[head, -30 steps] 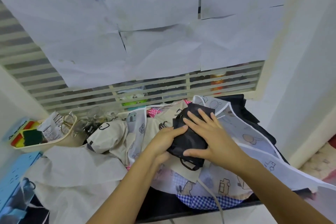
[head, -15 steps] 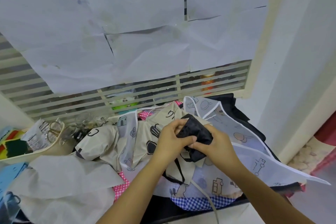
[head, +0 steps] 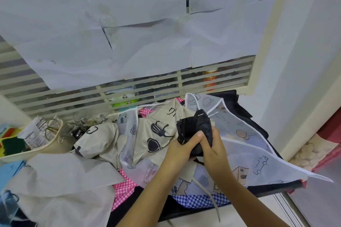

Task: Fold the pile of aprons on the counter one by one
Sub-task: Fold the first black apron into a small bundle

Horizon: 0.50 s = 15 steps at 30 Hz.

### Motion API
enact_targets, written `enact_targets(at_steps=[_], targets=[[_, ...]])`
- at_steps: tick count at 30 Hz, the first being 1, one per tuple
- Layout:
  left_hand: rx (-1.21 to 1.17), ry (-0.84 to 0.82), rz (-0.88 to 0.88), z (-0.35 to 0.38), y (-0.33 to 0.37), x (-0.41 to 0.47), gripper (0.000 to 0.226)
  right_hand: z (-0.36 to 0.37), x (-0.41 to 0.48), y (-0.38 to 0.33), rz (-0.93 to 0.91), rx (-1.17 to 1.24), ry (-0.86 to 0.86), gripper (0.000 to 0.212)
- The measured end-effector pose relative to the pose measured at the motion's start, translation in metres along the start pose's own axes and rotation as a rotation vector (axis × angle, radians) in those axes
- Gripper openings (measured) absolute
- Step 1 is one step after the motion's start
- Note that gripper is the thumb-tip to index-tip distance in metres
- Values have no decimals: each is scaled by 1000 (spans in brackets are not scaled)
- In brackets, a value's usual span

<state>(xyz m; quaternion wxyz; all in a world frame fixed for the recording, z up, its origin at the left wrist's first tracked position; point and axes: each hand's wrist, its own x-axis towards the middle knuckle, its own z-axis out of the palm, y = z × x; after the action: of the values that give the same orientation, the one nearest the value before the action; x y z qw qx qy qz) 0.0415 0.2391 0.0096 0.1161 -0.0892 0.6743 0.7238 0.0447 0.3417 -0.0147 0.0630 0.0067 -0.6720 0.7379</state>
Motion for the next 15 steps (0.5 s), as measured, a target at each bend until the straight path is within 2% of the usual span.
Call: enact_targets(at_steps=[4, 6, 10, 12, 15], targets=[[57, 164, 197, 7, 2, -5, 18, -3, -1, 4, -47, -98, -100, 31], [74, 214, 268, 3, 2, -5, 13, -8, 0, 2, -14, -94, -196, 35], [226, 158, 385, -13, 2, -2, 12, -30, 7, -19, 194, 20, -452, 34], [336, 115, 441, -23, -2, -2, 13, -45, 16, -28, 269, 34, -435, 39], [558, 24, 537, -29, -10, -6, 13, -57, 31, -36, 306, -190, -369, 29]])
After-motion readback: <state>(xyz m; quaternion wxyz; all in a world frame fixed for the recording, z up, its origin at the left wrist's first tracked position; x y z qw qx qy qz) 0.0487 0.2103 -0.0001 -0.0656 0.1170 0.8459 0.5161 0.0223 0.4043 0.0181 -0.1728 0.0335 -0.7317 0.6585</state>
